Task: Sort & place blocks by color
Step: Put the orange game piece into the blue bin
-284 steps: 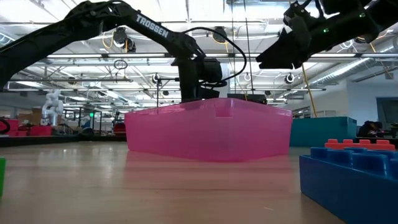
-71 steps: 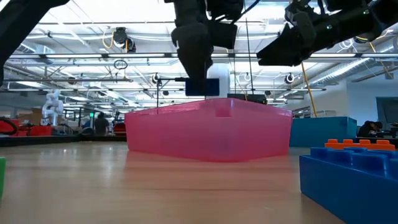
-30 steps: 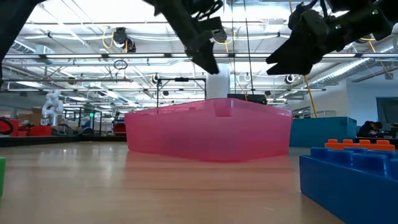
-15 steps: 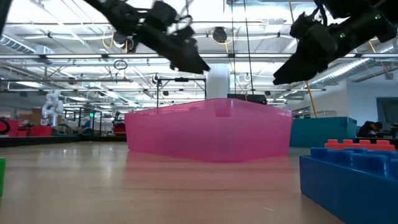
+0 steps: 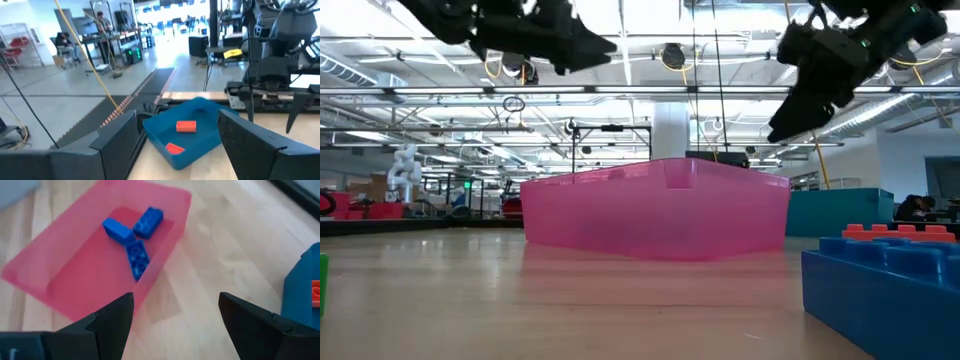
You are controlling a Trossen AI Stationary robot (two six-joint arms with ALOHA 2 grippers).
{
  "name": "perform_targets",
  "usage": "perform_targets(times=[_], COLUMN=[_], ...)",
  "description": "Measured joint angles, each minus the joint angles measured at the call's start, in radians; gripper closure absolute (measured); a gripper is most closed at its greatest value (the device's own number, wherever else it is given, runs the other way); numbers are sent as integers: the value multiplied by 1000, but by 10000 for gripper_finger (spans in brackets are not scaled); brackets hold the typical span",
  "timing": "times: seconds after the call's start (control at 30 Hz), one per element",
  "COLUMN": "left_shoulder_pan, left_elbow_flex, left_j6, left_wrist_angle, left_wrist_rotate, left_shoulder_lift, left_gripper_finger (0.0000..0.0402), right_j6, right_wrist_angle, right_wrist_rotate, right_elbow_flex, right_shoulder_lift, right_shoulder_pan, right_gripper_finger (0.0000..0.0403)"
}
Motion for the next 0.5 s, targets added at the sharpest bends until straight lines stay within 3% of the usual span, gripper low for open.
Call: perform_targets(times=[0.27,0.5], left_shoulder_pan=[24,43], left_elbow_flex=[-8,-8], left_j6=[48,77], left_wrist_angle=[-51,-101], left_wrist_rotate=[-1,0], left_shoulder_lift=[-93,-99], left_gripper_finger=[123,124], right_j6=[59,316], right_wrist_angle=[-348,-548], right_wrist_rotate=[-15,-135], right_elbow_flex=[290,423], right_shoulder_lift=[257,457], right_shoulder_pan=[118,213], right_gripper_finger=[117,117])
